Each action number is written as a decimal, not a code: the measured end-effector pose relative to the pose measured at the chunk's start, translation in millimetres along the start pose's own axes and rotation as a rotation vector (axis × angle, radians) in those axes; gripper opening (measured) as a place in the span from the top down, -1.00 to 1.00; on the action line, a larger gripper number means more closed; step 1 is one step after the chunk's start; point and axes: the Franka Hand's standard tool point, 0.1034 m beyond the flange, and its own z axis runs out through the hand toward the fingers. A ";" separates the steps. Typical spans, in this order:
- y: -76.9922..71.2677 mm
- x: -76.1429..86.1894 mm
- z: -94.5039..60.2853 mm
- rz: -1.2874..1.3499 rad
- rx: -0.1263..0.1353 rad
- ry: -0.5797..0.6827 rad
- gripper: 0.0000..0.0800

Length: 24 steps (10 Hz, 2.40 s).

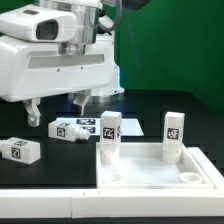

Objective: Assemble square table

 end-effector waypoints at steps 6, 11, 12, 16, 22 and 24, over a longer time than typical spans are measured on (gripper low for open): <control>-6.6 -61.8 31.9 -0.121 0.020 0.025 -0.62; -25.3 -92.0 72.1 -0.151 0.004 0.033 -0.62; -33.2 -101.3 87.7 -0.144 0.021 0.021 -0.62; -37.0 -109.5 101.8 -0.145 0.035 0.009 -0.62; -20.0 -148.0 98.5 0.044 0.000 0.022 0.33; -34.6 -165.7 102.6 0.401 0.033 0.013 0.33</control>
Offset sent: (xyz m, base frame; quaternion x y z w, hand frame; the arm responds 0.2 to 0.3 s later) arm -0.0762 -0.0502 -0.0245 0.0297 0.0726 -0.1502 0.9855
